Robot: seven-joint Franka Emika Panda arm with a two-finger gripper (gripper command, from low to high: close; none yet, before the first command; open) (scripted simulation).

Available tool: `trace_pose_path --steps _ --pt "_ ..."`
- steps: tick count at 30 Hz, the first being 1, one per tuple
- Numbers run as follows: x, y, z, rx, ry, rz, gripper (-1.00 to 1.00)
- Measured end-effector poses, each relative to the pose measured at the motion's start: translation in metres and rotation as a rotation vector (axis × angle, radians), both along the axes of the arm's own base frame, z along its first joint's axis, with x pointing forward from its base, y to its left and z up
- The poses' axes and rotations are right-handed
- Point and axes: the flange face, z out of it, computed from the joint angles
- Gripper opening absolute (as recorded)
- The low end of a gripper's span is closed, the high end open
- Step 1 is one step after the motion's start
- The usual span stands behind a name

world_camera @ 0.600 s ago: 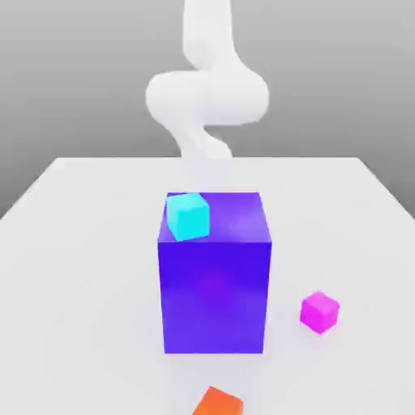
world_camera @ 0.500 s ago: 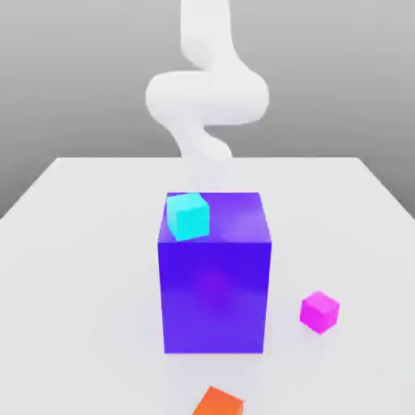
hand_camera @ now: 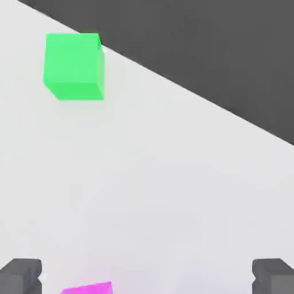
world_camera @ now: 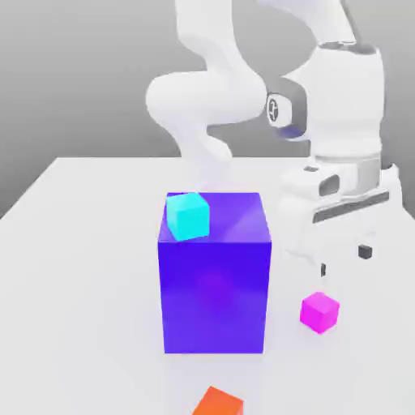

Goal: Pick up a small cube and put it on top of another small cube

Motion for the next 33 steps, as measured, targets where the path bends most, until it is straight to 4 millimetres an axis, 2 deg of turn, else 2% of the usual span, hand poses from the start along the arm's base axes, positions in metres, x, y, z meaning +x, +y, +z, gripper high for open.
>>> trace_pose_path --steps 2,8,9,15,17,23,33 --pt "-0.024 0.003 -0.034 -0.031 0.047 0.046 0.0" --pt "-0.03 0.001 -0.093 -0.041 0.066 0.054 0.0" --pt "-0.031 0.001 -0.102 -0.041 0.067 0.054 -1.0" --pt "-0.032 0.001 -0.107 -0.041 0.066 0.054 -1.0" --pt "-0.031 0.001 -0.099 -0.042 0.066 0.054 -1.0" --pt "-0.03 0.002 -0.048 -0.043 0.065 0.056 -1.0" --pt "0.055 0.062 -0.022 -0.052 0.063 0.167 -1.0"
